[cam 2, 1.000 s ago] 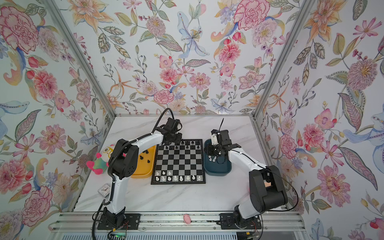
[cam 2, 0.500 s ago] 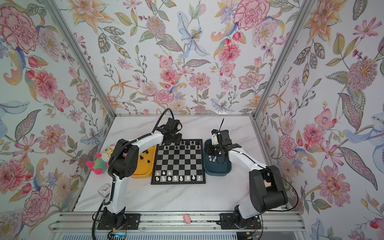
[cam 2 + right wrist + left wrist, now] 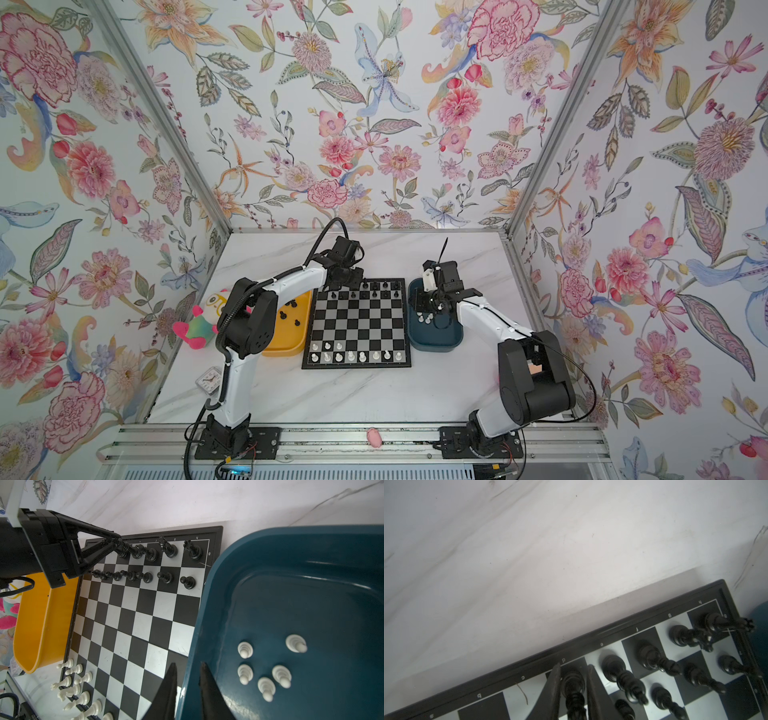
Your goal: Set up the chess pieces on the board
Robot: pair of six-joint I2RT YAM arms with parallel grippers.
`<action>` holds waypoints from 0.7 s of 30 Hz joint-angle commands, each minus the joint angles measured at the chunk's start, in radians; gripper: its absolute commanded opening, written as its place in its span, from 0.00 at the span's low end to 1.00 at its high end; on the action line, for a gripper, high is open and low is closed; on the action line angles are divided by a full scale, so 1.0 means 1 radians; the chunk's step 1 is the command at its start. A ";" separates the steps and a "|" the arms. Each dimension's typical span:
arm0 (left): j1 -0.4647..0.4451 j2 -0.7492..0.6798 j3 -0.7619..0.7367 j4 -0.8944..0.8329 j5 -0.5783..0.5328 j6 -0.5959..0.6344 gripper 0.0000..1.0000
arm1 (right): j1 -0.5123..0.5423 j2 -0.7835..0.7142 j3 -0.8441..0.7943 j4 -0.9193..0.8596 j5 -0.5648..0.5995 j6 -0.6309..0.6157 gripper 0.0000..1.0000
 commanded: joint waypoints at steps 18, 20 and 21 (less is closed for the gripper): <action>-0.012 -0.039 0.004 -0.024 -0.009 0.013 0.29 | -0.004 -0.020 -0.012 0.000 -0.007 0.009 0.22; -0.012 -0.048 0.001 -0.023 -0.009 0.013 0.29 | -0.003 -0.022 -0.011 0.000 -0.006 0.009 0.22; -0.013 -0.052 0.002 -0.022 -0.009 0.013 0.29 | -0.003 -0.023 -0.011 0.001 -0.005 0.010 0.22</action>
